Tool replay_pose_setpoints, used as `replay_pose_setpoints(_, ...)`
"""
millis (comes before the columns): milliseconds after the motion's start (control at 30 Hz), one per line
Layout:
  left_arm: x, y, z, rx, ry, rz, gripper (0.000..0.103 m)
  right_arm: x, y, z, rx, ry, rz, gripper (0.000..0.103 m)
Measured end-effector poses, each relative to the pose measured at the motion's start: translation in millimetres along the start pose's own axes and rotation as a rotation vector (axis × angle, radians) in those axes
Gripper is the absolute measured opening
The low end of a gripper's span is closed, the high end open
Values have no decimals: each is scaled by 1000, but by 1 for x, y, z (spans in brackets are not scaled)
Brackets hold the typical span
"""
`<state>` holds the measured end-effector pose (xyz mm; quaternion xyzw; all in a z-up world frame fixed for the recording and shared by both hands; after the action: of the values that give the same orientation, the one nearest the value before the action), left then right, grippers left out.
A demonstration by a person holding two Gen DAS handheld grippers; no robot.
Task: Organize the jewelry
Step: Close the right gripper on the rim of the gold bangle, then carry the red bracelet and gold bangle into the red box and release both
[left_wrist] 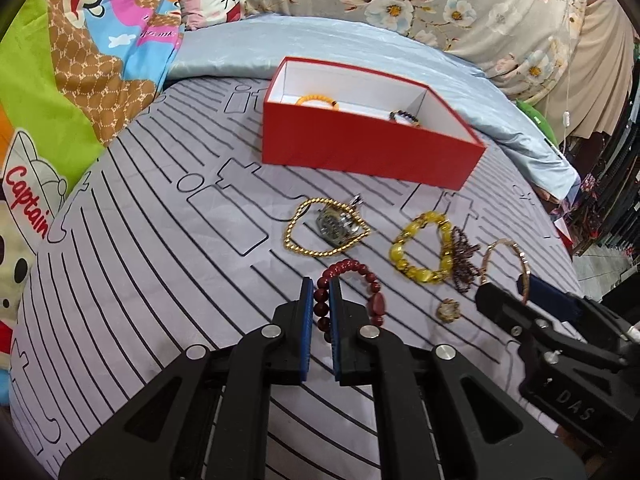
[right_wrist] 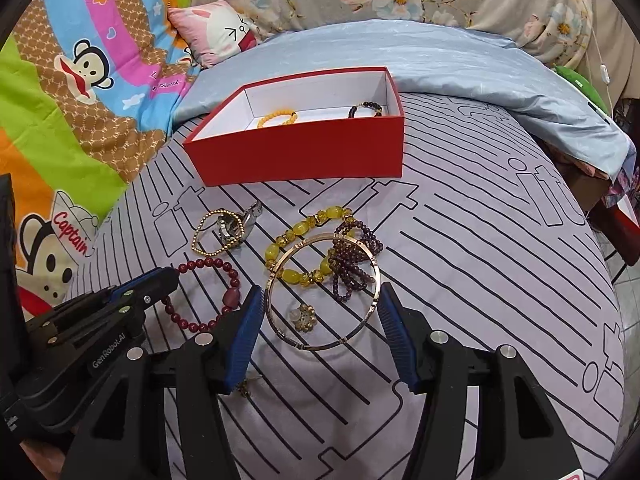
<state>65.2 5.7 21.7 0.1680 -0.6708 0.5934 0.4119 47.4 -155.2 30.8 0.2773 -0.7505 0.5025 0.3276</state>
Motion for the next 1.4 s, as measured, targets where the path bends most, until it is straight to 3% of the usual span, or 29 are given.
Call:
replay_pose_setpoints(400, 26, -44, 22, -61, 21, 69, 7, 14, -20, 9, -10, -21, 38, 56)
replay_pose_setpoints(733, 21, -119, 22, -101, 27, 173, 8, 4, -93, 4, 8, -35, 109, 56)
replay_pose_setpoints(933, -6, -170, 10, -92, 55, 203, 8, -25, -140, -9, 50, -23, 128, 56)
replay_pose_setpoints(1067, -42, -192, -3, -53, 77, 174, 8, -53, -163, -18, 63, -22, 114, 56)
replay_pose_setpoints(1267, -98, -195, -23, -2, 110, 91, 7, -98, -171, -27, 82, -32, 54, 56)
replay_pose_setpoints(1400, -118, -188, -31, -7, 88, 58, 8, -121, -166, -33, 100, -24, 19, 56)
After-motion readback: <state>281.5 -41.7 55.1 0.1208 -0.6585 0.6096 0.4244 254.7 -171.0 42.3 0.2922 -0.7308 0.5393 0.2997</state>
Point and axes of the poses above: each gripper's, at about its wrist camera, not at the fingertips, and x roughly against the way its jaws point, z to its right, y to its underside, the point moved 1 cm from there along -x, roughly the way its jaws point, and after that the axes turned 13 degrees about -x, right-handed, at the moved point
